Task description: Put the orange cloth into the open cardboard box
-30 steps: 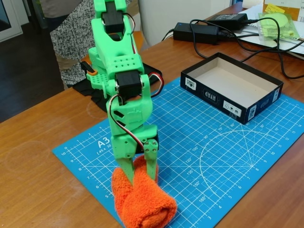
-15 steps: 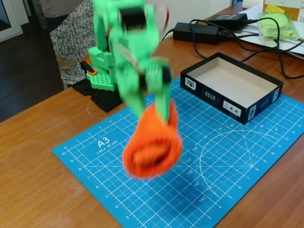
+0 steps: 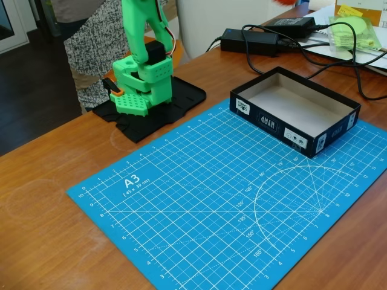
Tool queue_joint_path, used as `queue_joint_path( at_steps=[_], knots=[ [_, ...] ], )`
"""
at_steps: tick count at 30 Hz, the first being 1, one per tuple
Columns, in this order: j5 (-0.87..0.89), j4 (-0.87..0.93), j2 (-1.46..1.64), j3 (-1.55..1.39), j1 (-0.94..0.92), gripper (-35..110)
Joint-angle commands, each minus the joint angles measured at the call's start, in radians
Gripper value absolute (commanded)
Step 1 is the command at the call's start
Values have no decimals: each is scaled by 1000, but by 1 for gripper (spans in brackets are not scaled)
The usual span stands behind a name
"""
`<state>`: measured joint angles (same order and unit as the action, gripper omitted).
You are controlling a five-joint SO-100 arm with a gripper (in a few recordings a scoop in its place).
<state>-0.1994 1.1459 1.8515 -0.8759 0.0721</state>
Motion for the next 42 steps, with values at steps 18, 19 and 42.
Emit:
queue_joint_path(
  at_steps=[18,19,42],
  knots=[
    [318,-32,-127,-342,558,0],
    [341,-20,-137,-330,571,0],
    [356,28,-81,-414,560,27]
  ],
)
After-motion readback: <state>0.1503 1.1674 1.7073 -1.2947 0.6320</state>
